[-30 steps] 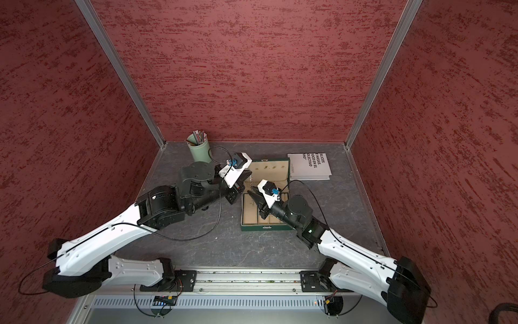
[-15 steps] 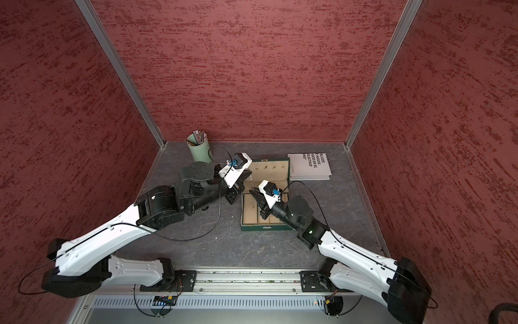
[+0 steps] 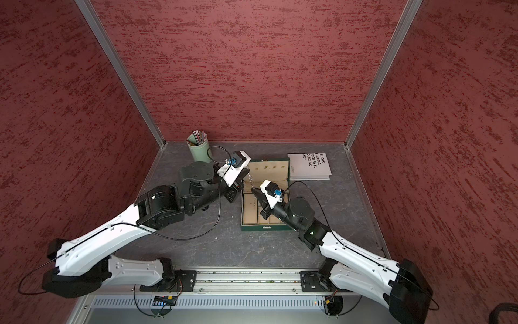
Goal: Put jewelry chain into jewelry box
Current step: Hang the necklace on the jewelry box clasp.
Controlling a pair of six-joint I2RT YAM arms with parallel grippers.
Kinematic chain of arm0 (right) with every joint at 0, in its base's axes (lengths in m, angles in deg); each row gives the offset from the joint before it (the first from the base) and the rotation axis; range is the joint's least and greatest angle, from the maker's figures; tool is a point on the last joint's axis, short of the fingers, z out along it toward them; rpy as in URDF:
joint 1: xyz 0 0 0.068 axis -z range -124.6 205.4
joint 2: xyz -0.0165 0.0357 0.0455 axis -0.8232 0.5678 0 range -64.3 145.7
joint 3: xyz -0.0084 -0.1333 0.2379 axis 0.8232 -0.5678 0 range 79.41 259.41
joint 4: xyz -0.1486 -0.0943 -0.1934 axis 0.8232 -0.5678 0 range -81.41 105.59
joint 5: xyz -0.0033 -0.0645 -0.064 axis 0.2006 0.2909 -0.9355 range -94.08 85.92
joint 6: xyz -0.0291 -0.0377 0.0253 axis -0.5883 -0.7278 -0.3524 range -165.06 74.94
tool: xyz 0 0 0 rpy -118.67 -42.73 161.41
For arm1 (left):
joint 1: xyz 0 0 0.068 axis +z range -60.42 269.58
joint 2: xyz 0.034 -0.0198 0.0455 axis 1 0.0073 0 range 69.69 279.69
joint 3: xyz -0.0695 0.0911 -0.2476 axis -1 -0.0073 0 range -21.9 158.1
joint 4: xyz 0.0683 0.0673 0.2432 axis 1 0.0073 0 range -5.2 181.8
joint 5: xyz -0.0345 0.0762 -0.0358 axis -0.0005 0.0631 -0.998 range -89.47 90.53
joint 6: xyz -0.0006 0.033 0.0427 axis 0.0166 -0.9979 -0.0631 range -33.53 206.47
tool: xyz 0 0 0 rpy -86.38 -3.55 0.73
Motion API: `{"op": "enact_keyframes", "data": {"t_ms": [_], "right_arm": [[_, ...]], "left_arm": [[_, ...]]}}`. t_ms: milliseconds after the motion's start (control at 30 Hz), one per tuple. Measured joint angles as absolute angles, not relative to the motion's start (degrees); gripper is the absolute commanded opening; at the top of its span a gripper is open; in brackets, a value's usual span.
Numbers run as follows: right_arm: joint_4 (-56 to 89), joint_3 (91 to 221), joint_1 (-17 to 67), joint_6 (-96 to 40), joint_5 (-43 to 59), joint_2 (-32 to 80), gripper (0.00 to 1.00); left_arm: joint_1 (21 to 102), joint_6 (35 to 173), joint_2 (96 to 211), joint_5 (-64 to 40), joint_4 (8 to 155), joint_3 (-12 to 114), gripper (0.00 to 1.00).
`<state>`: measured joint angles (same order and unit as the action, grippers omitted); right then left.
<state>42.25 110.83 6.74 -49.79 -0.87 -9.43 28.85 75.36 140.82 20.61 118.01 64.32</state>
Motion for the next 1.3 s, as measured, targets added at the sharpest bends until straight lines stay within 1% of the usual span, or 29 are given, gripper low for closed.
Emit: {"op": "enact_keyframes", "data": {"t_ms": [133,300,567,700,933,1300], "right_arm": [[40.9,111.2,6.7,-49.3,-2.6,-8.9,0.0],[37.7,115.8,6.8,-48.3,-6.0,-4.3,0.0],[38.0,122.3,10.0,-46.2,-9.4,5.1,0.0],[41.3,122.5,12.7,-45.8,-10.0,9.9,0.0],[49.8,122.7,15.7,-46.4,-10.1,17.4,0.0],[60.5,123.3,17.8,-49.0,-10.4,26.3,0.0]], "left_arm": [[34.1,80.5,139.6,20.1,116.2,59.5,0.0],[41.9,89.2,136.5,17.2,110.9,49.8,0.0],[45.7,100.1,137.0,14.6,97.4,40.8,0.0],[47.3,103.6,139.0,14.2,91.7,39.8,0.0],[48.5,105.1,143.4,13.4,84.5,39.8,0.0],[51.8,105.2,150.3,10.6,81.7,43.9,0.0]]}}
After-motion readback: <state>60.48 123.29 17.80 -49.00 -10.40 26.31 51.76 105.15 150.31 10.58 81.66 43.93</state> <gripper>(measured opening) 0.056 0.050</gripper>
